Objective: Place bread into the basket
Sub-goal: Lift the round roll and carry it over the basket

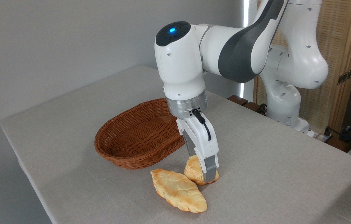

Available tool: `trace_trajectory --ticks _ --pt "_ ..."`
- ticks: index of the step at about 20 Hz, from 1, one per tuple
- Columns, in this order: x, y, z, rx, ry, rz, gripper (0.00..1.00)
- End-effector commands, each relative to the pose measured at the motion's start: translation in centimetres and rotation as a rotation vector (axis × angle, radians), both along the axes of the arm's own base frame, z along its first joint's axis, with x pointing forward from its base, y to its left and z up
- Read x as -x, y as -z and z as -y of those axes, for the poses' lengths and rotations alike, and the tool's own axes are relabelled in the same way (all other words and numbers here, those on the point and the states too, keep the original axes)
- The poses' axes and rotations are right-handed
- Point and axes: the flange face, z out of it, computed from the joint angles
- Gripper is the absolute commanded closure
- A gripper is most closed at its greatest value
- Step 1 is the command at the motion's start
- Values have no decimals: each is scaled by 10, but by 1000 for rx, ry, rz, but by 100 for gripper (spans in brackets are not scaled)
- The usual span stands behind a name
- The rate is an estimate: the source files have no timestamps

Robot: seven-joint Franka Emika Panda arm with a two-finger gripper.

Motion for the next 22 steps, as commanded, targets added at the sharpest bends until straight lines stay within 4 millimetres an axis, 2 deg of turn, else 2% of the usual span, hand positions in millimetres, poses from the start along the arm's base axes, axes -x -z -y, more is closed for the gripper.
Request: trace_trajectory --ticks 1,6,10,16,19,22 --pt "1 0 -3 -6 23 16 39" --pt "1 -3 -1 -6 25 17 38" --pt "4 -18 -3 3 14 26 38" --pt "-10 -82 -7 117 -62 105 37" --pt "-17 -99 8 187 -125 140 36" --pt "-23 -106 44 203 -172 138 35"
